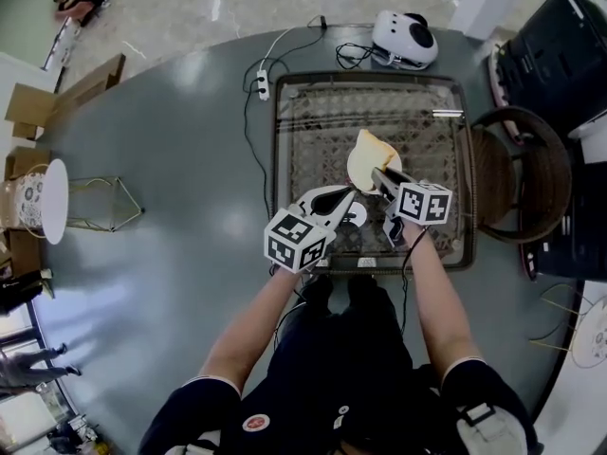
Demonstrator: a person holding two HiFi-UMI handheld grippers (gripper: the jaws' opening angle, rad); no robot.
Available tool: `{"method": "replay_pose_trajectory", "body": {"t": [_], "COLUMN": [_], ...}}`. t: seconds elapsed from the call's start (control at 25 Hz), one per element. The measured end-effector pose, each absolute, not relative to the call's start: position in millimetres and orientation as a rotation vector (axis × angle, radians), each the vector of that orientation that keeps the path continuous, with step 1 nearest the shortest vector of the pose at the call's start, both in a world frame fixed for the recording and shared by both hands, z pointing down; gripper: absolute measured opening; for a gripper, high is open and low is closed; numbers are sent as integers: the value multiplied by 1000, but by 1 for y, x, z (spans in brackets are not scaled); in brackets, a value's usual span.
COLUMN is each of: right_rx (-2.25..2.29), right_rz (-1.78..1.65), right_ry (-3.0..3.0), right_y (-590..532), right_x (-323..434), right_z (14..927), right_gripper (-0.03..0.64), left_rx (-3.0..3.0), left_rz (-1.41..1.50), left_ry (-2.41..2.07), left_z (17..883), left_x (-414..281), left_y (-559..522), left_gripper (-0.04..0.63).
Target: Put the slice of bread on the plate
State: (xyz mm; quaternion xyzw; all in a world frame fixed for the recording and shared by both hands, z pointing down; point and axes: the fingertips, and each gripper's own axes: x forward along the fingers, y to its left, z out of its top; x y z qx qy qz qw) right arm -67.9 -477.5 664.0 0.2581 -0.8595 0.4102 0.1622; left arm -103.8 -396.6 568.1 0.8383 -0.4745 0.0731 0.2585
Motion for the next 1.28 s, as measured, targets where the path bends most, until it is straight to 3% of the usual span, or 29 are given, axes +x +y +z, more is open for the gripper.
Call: {"method": "replay_pose_trajectory", "body": {"t": [0.4, 0.84, 1.28], "right_rx": [791, 896, 933], "right_rz": [1391, 1248, 1231], "right_ry": [-2345, -2234, -2176], "right_y": [-489, -495, -501], "right_x": [-60, -42, -39], "right_z": [704, 735, 743], "right_gripper": [89, 104, 193], "left_rx": [2242, 2236, 2233], "left_rz": [216, 221, 195], "left_ry": [-1272, -1245, -1240], "left_z": [577, 583, 580], "left_x": [-103, -94, -90], "left_y": [-395, -401, -406], "left_gripper": [8, 8, 8]}}
